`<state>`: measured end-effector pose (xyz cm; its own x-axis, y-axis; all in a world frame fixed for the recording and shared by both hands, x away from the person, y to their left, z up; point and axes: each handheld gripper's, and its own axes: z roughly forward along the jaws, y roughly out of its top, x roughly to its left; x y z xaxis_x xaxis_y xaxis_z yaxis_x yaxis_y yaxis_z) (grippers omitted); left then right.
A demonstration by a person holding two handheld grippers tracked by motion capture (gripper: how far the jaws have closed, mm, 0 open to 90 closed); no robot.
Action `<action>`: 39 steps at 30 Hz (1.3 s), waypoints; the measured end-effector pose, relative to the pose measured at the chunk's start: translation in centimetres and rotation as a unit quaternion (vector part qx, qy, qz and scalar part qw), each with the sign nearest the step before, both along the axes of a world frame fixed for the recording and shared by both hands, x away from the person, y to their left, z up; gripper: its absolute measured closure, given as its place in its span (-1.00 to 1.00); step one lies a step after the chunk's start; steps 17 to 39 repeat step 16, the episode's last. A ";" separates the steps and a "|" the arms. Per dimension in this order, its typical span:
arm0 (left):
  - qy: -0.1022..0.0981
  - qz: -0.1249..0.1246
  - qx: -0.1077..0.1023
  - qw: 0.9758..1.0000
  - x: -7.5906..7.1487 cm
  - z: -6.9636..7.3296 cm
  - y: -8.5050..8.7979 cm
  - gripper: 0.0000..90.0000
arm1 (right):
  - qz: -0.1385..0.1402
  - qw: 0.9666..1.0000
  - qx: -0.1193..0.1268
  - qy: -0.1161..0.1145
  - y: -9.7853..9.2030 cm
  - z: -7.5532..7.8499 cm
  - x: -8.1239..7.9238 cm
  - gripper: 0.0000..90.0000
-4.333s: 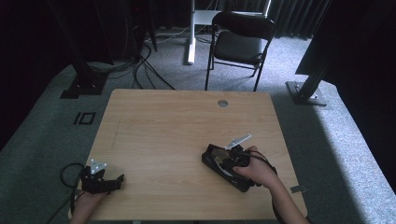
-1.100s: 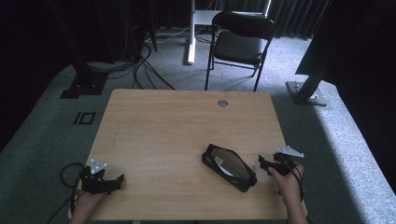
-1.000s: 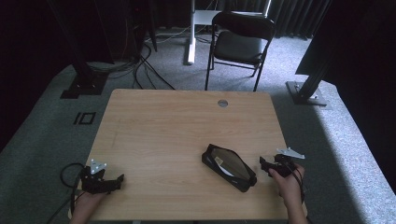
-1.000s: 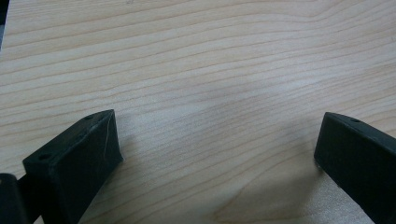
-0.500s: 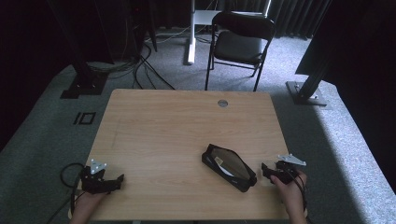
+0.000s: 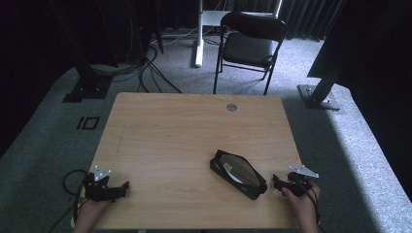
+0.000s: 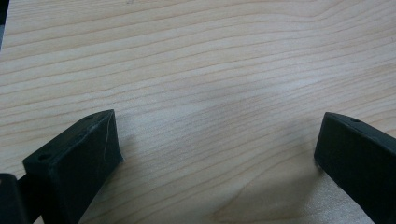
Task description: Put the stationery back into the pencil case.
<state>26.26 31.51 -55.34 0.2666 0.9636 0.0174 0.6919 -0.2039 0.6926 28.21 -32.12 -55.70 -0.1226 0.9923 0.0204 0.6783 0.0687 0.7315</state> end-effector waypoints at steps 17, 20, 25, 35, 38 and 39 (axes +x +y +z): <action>0.000 0.000 0.000 1.000 0.0 0.0 0.0 -0.99 | 0.016 1.000 -0.001 -0.002 0.1 -0.2 0.3 -0.71; 0.000 0.000 0.000 1.000 0.0 0.0 0.0 -0.99 | 0.016 1.000 -0.001 -0.002 0.1 -0.2 0.3 -0.71; 0.000 0.000 0.000 1.000 0.0 0.0 0.0 -0.99 | 0.016 1.000 -0.001 -0.002 0.1 -0.2 0.3 -0.71; 0.000 0.000 0.000 1.000 0.0 0.0 0.0 -0.99 | 0.016 1.000 -0.001 -0.002 0.1 -0.2 0.3 -0.71; 0.000 0.000 0.000 1.000 0.0 0.0 0.0 -0.99 | 0.016 1.000 -0.001 -0.002 0.1 -0.2 0.3 -0.71; 0.000 0.000 0.000 1.000 0.0 0.0 0.0 -0.99 | 0.016 1.000 -0.001 -0.002 0.1 -0.2 0.3 -0.71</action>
